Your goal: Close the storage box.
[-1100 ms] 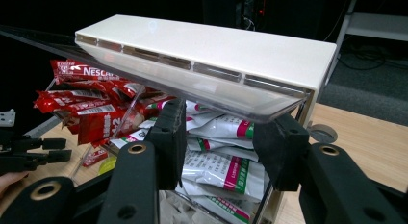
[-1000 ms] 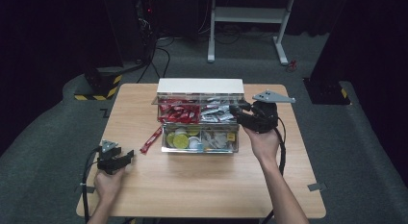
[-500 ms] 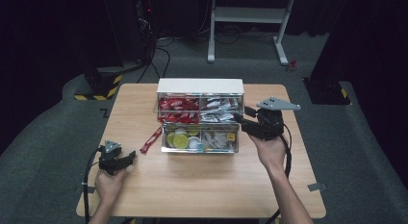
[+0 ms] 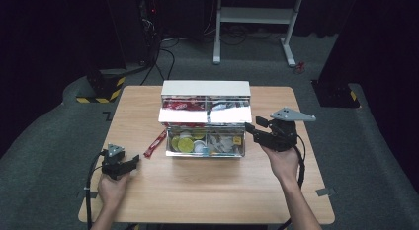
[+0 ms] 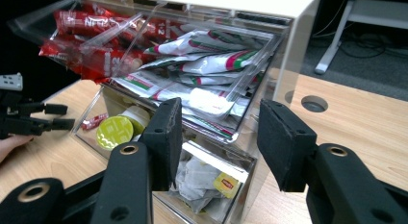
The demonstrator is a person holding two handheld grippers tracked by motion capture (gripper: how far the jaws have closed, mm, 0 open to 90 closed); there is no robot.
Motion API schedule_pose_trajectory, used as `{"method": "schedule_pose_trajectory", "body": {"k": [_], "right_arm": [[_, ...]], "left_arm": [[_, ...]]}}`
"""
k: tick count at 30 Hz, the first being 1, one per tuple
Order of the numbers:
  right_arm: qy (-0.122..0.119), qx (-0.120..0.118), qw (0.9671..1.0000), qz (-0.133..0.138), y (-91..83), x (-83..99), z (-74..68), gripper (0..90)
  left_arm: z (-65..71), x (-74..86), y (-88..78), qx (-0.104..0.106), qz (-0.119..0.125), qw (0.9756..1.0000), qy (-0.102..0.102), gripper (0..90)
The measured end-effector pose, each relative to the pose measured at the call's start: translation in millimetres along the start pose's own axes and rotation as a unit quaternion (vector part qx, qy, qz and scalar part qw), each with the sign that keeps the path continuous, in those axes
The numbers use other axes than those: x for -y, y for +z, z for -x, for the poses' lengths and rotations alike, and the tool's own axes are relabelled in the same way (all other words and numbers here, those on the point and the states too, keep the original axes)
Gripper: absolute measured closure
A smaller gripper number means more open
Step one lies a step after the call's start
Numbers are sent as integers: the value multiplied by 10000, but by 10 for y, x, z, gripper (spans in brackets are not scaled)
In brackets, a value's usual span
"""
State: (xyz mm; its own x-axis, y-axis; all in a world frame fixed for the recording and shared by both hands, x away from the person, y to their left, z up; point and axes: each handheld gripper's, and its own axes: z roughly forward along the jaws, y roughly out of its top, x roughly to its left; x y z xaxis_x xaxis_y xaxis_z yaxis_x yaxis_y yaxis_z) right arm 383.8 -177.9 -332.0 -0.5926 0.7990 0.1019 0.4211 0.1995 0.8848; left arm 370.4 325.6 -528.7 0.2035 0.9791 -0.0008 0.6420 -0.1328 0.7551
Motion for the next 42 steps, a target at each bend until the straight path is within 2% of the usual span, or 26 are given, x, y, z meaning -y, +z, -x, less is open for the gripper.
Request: {"method": "schedule_pose_trajectory", "body": {"k": [10, 19, 23, 27, 33, 42], "right_arm": [[237, 0, 9994, 236, -133, 171, 138, 508], [503, -12, 9983, 299, -135, 389, 272, 506], [617, 15, 9974, 367, -170, 486, 340, 505], [841, 64, 9954, 450, -190, 597, 450, 505], [1018, 108, 9934, 515, -176, 726, 525, 506], [1108, 121, 9930, 399, -109, 845, 555, 508]], "left_arm": [[2, -1, -1, -4, -9, 10000, 0, 351], [7, 0, -3, 7, -19, 10000, 11, 342], [7, 0, -3, 8, -19, 10000, 13, 341], [6, 0, -3, 9, -21, 10000, 14, 341], [7, 0, -2, 4, -15, 10000, 14, 341], [7, 0, -3, 8, -20, 10000, 14, 341]]}}
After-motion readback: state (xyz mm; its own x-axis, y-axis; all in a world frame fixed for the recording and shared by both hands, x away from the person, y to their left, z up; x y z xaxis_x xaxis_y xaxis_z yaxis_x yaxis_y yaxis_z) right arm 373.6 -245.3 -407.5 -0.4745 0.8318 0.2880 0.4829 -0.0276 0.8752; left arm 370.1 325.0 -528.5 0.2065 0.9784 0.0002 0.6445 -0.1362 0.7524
